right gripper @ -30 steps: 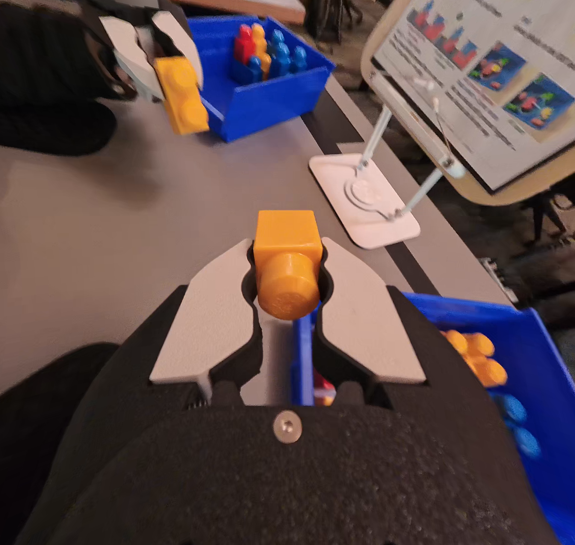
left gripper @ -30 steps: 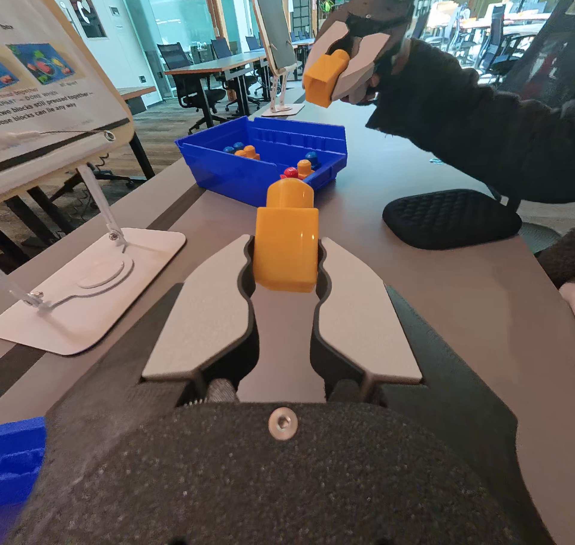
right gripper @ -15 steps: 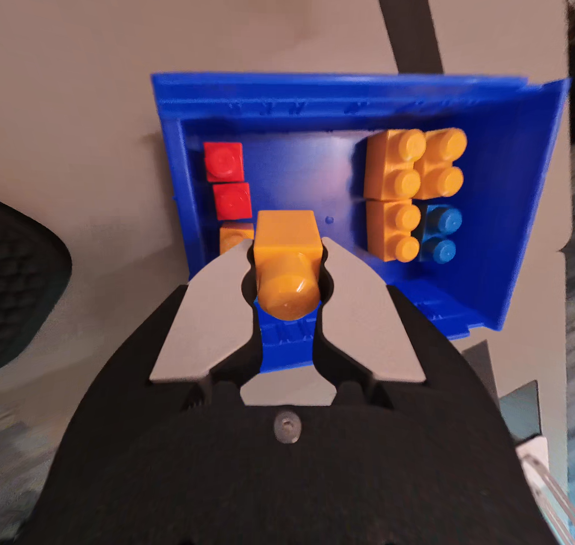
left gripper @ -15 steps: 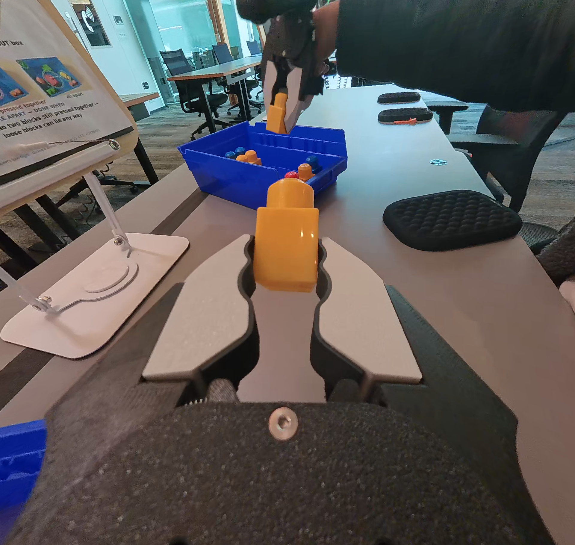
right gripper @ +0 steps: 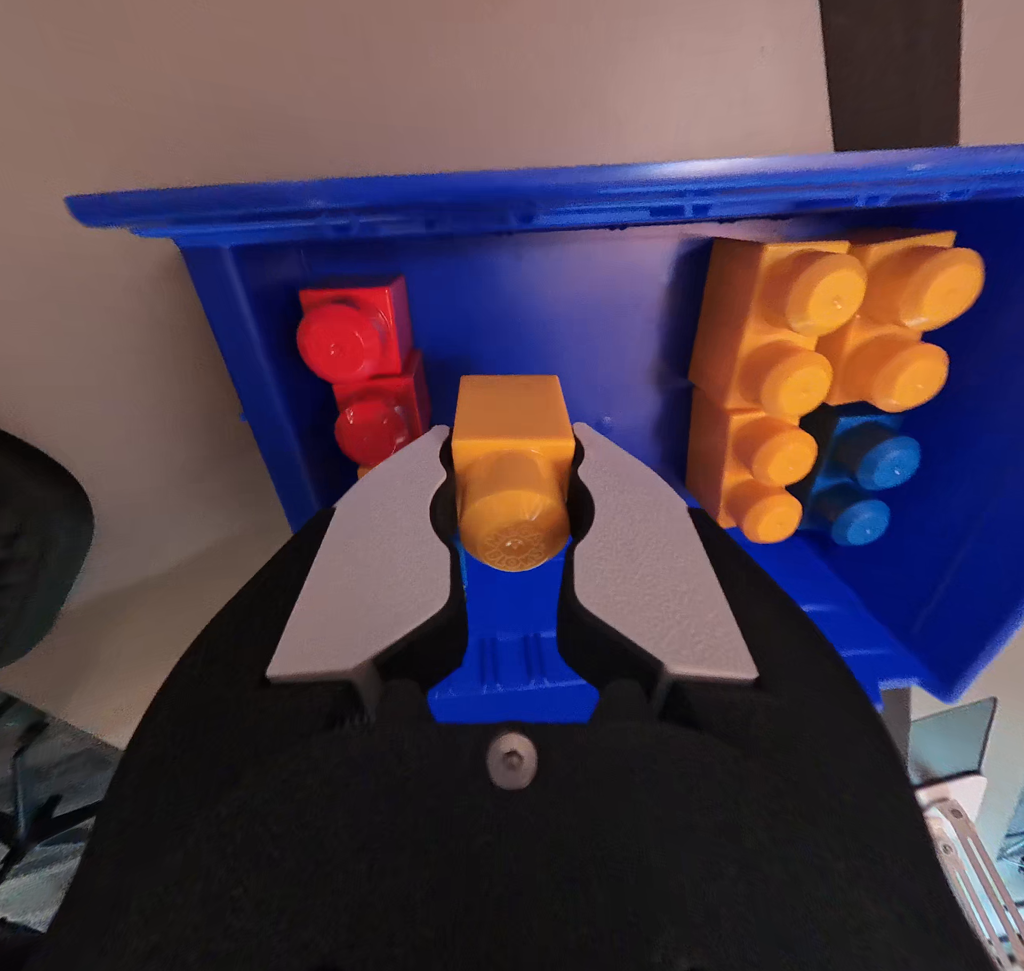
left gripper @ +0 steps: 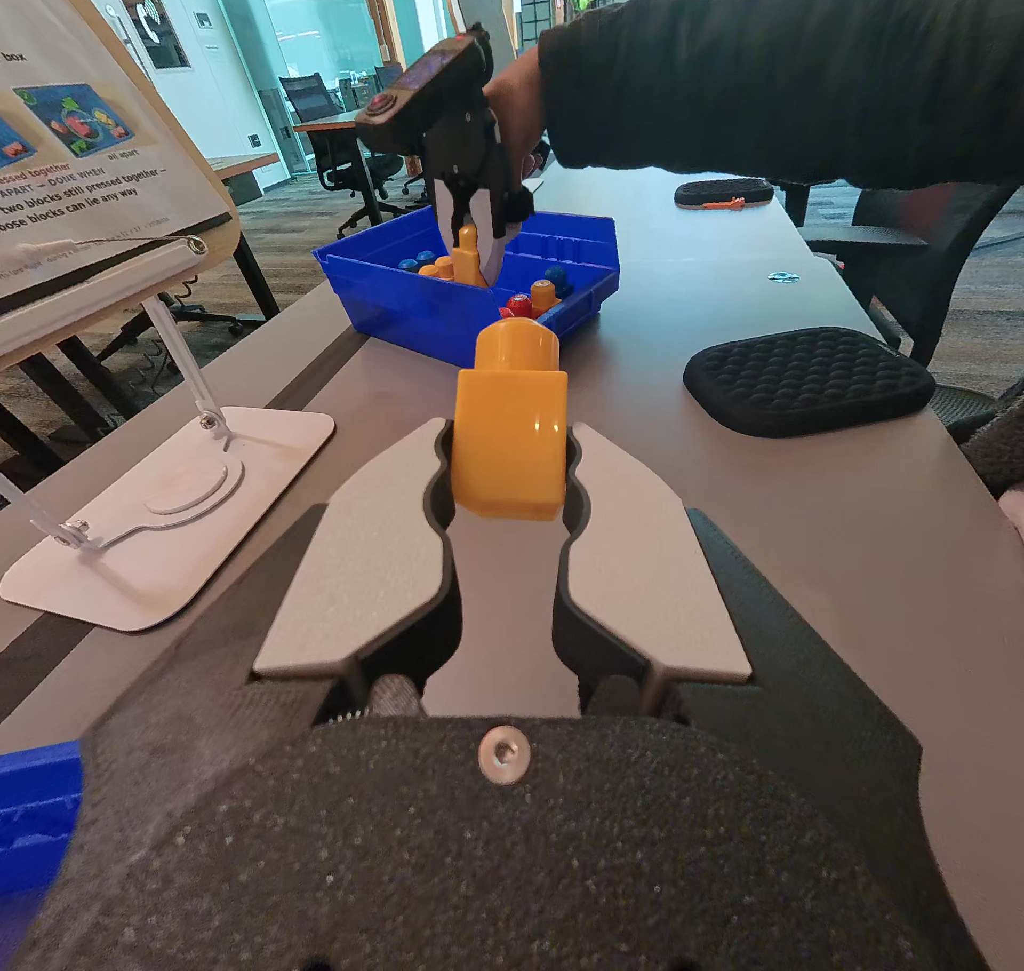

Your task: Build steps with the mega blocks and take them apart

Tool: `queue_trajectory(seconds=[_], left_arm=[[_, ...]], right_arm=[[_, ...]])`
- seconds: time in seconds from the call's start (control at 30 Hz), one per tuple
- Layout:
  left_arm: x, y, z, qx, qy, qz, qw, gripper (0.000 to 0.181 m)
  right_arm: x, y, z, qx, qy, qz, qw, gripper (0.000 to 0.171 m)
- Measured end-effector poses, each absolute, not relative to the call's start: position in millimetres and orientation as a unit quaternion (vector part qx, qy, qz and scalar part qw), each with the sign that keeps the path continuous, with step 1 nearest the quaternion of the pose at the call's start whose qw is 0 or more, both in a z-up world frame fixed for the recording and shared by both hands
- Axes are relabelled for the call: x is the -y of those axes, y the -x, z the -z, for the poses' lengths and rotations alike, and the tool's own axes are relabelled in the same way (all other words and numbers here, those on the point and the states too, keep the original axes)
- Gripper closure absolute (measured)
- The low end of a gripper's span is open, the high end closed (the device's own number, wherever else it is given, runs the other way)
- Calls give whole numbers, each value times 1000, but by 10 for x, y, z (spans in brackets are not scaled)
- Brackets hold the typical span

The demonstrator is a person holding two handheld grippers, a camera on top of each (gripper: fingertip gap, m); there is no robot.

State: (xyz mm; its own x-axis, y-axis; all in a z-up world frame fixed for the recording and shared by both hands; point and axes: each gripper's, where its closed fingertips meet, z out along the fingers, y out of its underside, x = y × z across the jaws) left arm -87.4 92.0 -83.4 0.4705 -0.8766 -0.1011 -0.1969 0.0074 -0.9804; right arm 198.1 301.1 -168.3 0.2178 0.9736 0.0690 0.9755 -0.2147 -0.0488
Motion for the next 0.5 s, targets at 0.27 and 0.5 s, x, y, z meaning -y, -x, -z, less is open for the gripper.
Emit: queue_trajectory(seconds=[0.27,0.5], left_arm=[[-921,868,876,-423,643,296,566,145],[-928,857,922,-426,647,294,560,145]], right_arm=[[-3039,-1915,2041,614,789,-1,20,135],[-3040,-1918,2176,594,804,-6,13,135]])
